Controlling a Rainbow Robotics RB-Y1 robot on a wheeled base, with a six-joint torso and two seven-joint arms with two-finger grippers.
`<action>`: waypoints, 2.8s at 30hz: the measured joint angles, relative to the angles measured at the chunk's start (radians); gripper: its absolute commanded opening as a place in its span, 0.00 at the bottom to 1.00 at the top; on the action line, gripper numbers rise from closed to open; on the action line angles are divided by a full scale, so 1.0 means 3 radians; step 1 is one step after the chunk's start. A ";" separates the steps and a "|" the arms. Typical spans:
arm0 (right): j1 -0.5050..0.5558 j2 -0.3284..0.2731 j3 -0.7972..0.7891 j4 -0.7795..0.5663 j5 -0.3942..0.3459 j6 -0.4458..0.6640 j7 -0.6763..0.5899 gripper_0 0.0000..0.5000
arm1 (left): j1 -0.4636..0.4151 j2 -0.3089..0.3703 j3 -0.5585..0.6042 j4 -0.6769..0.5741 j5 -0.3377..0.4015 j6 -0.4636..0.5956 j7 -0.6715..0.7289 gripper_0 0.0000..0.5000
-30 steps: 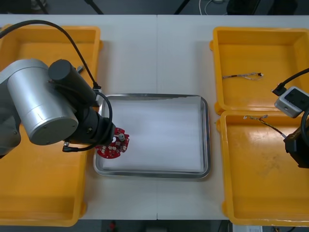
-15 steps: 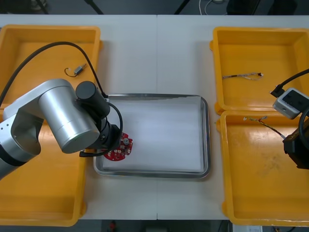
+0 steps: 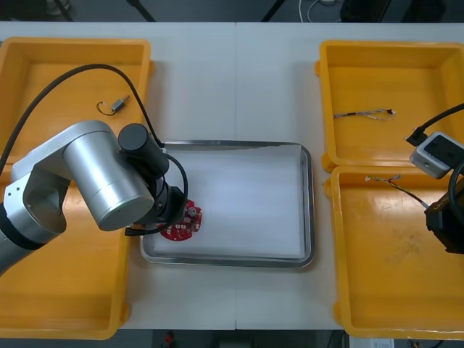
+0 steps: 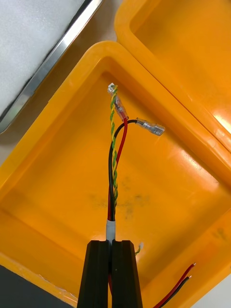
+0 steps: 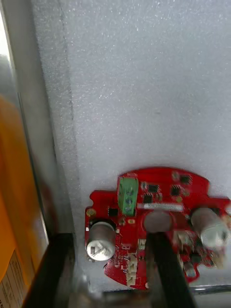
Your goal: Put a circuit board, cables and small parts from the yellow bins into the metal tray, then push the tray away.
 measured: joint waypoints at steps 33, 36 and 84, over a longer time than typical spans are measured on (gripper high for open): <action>-0.1134 -0.0075 0.1326 0.0047 -0.0070 0.0000 0.0000 0.00 | -0.0005 -0.0001 0.0737 -0.0774 0.0265 0.0865 0.0211 1.00; -0.1399 -0.0020 0.1587 0.0139 -0.0070 0.0000 0.0000 0.00 | -0.0006 0.0000 0.1025 -0.0779 0.0400 0.0975 0.0211 1.00; -0.2131 0.1088 0.3909 0.2034 0.1165 -0.1331 0.0669 0.31 | -0.0634 0.0310 0.1699 0.1980 0.0306 -0.0261 -0.2966 1.00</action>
